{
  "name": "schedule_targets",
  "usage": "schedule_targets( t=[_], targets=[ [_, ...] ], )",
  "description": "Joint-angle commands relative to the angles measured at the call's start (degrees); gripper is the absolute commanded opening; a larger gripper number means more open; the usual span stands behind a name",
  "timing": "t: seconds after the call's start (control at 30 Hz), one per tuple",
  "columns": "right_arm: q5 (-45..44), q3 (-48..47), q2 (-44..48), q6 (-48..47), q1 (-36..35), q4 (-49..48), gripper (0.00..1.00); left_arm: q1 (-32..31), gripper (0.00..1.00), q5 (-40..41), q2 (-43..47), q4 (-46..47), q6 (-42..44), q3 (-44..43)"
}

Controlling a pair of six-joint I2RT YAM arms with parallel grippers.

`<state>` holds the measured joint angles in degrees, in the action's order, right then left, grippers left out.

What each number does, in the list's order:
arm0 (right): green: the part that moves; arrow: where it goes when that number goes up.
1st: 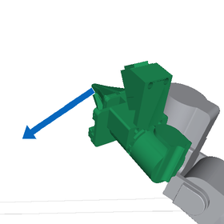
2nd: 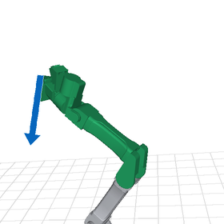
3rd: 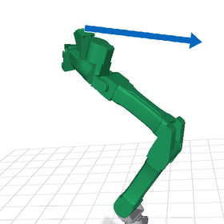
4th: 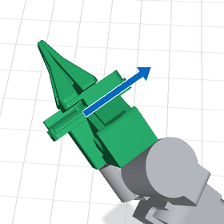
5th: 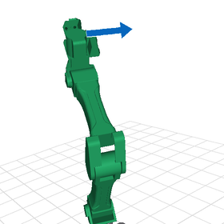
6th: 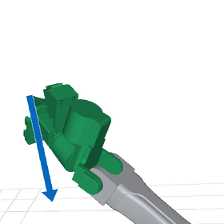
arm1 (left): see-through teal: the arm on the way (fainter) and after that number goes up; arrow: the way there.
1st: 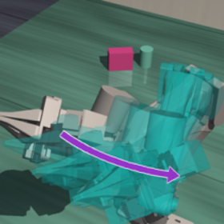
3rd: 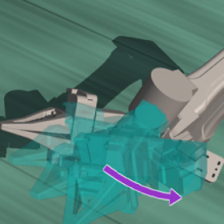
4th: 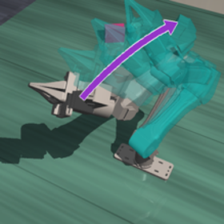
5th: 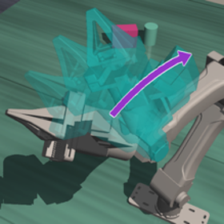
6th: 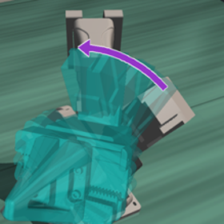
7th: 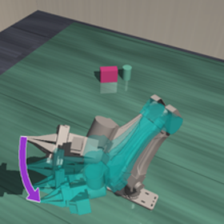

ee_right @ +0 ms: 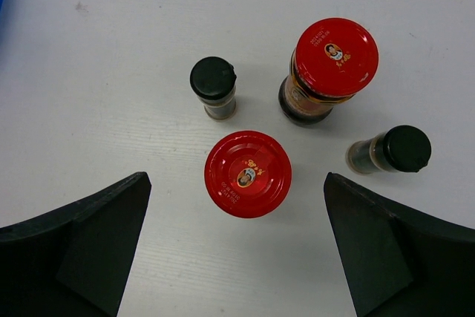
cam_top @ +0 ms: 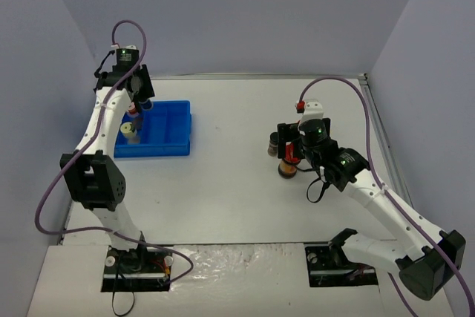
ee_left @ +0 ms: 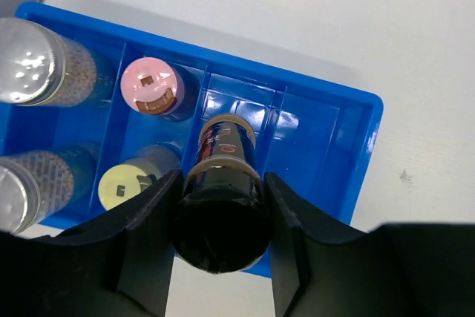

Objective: Organize the condiment bottles

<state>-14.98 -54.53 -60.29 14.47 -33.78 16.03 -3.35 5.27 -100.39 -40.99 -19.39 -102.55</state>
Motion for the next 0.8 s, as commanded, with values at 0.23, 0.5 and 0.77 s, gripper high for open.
schedule_targets(
  t=[0.23,0.5,0.77],
  targets=[
    [0.1,-3.8,-2.7,-1.7,0.6,-4.6,1.0,1.6,0.16,-2.1,-10.7,2.9,-2.0,-6.6],
    [0.2,-3.2,-2.2,-1.9,0.7,-4.5,1.0,1.5,0.17,-1.1,-15.7,5.3,-3.4,-7.1],
    [0.1,-2.2,-1.5,-1.1,0.7,-4.5,1.0,1.6,0.36,-0.4,-19.5,4.3,-3.4,-8.9]
  ],
)
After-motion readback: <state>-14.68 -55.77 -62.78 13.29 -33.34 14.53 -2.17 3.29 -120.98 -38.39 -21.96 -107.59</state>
